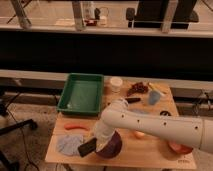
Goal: Wipe purple bowl with eraser
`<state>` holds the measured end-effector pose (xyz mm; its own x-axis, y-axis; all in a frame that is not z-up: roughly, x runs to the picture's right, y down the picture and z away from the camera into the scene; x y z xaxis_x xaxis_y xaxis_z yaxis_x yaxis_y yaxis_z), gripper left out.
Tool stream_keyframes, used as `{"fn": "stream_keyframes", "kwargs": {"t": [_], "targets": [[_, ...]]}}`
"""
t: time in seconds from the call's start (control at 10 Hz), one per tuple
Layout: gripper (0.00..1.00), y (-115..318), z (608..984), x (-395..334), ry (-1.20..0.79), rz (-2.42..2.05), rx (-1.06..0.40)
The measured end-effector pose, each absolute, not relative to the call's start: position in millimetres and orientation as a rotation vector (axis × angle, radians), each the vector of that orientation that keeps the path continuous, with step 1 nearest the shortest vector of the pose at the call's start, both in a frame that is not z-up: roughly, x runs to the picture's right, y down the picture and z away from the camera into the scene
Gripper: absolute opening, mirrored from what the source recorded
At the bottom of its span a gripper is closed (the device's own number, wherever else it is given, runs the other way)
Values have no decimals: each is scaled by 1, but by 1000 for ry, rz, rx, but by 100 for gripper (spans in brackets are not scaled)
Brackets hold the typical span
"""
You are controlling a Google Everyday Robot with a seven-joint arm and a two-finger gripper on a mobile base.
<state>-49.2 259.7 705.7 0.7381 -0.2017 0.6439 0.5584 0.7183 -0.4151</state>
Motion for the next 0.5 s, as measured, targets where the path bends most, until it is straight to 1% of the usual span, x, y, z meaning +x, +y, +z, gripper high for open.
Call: {"fn": "stream_keyframes", "kwargs": {"t": [0.5], "targets": [[3,265,690,6,-593,-406,-629]]}}
